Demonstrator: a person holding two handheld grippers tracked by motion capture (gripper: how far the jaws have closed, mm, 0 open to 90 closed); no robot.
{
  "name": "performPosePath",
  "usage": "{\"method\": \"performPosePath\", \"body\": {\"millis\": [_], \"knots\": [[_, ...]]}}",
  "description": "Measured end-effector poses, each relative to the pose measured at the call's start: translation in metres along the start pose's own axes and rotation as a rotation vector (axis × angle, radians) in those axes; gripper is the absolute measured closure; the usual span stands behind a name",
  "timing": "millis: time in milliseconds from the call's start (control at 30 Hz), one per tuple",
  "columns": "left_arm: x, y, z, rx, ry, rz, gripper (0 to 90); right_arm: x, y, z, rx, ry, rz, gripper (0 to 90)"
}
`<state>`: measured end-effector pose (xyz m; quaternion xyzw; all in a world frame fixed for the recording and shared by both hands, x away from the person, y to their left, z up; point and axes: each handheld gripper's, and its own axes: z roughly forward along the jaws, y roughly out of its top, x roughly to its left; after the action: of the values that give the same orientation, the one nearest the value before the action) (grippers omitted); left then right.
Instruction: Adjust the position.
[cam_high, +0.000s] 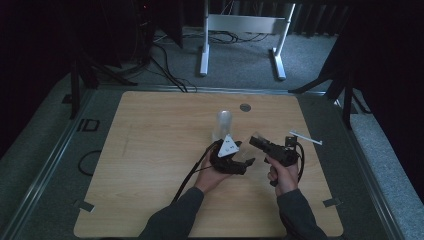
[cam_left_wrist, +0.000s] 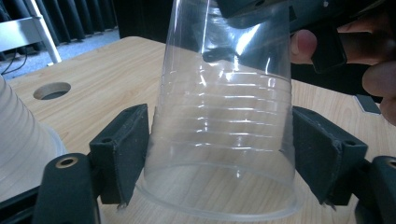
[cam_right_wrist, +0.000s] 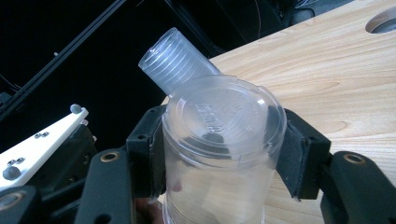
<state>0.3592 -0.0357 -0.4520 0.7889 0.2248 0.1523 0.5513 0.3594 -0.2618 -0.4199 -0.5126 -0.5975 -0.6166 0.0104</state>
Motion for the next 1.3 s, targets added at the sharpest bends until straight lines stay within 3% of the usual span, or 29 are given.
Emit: {"method": "performPosePath", "body": {"millis": [567, 1300], "knots": [[0.0, 0.0, -0.002, 0.007, -0.008, 0.01, 27.8, -0.002, 0.0, 0.0, 0.003, 0.009, -0.015, 35.0], [0.012, 0.005, -0.017, 0.035, -0.01, 0.032, 28.4, 0.002, 0.0, -0.009, 0.057, 0.023, -0.151, 30.4]]}}
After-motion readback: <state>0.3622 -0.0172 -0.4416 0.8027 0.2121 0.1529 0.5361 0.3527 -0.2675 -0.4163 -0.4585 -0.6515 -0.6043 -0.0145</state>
